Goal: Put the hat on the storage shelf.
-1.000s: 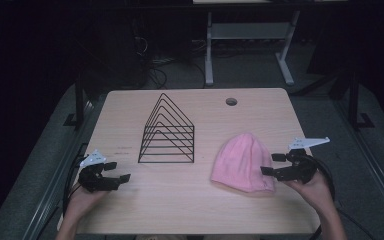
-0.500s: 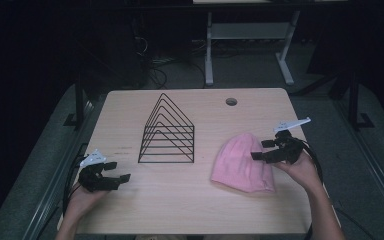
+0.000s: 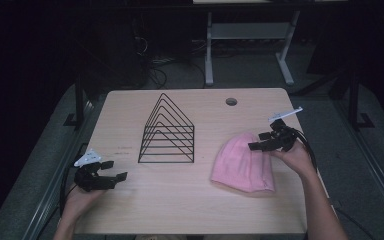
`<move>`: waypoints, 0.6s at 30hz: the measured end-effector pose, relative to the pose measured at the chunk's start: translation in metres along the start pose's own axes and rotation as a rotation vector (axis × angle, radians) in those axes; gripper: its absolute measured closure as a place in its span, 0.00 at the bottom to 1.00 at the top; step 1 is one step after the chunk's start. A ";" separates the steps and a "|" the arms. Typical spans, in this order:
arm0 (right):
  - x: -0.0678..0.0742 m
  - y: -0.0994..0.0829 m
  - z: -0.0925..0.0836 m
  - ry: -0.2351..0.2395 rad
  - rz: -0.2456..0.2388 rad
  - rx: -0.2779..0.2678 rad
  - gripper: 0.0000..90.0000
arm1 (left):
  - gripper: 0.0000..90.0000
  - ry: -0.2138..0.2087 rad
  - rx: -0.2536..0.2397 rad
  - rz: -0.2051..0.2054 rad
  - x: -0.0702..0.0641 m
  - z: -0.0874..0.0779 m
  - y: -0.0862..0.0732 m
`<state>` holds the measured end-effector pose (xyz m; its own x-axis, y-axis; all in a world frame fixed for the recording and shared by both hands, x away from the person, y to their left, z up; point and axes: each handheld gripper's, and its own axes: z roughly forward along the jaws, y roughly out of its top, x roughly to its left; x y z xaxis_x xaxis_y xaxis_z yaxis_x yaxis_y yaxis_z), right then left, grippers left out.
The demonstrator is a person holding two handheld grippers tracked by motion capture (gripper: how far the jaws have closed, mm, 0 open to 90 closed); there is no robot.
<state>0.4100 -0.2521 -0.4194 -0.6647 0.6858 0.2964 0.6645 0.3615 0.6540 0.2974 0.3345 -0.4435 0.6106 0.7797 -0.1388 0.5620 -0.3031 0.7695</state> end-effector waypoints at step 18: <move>-0.027 0.016 0.035 -0.015 0.051 0.078 0.33 | 0.23 0.005 0.004 0.007 0.002 -0.001 0.000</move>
<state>0.4502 -0.2429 -0.4414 -0.6245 0.7135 0.3175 0.7224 0.3733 0.5821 0.2982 0.3363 -0.4430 0.6120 0.7800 -0.1303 0.5598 -0.3110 0.7680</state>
